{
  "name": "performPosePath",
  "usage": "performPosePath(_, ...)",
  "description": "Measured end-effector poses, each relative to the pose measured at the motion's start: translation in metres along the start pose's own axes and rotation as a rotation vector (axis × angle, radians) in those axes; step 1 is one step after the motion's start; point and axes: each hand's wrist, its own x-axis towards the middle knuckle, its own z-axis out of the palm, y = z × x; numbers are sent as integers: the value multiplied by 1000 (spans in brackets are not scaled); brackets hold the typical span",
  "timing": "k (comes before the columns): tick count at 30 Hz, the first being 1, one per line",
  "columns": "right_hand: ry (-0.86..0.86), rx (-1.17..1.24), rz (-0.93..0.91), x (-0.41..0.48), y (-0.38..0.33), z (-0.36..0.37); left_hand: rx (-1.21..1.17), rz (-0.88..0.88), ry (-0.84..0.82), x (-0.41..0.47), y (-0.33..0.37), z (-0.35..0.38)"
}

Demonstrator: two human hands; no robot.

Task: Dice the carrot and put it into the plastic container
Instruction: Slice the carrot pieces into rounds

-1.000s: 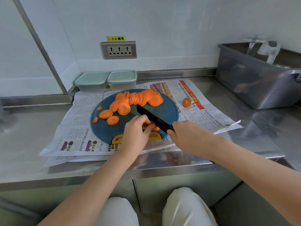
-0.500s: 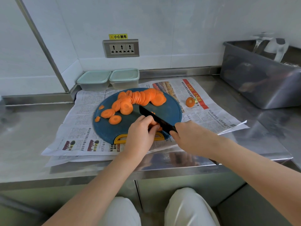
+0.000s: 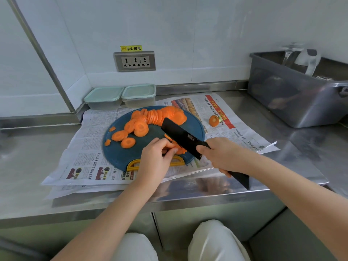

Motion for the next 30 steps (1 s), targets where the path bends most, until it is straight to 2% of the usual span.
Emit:
performPosePath(10,5,-274,-107,-24,-10,-9,-5,7,5,-1,5,-3)
performPosePath(16,81,-320,-125,-12,-6,-2,-25,20,3,0,6,-5)
performPosePath(25,29,-293,-101,-9,-8,5,6,28,4,2,-2,-2)
performPosePath(30,66,-329,-101,-2,-2,20,38,56,-51,0,-5,2)
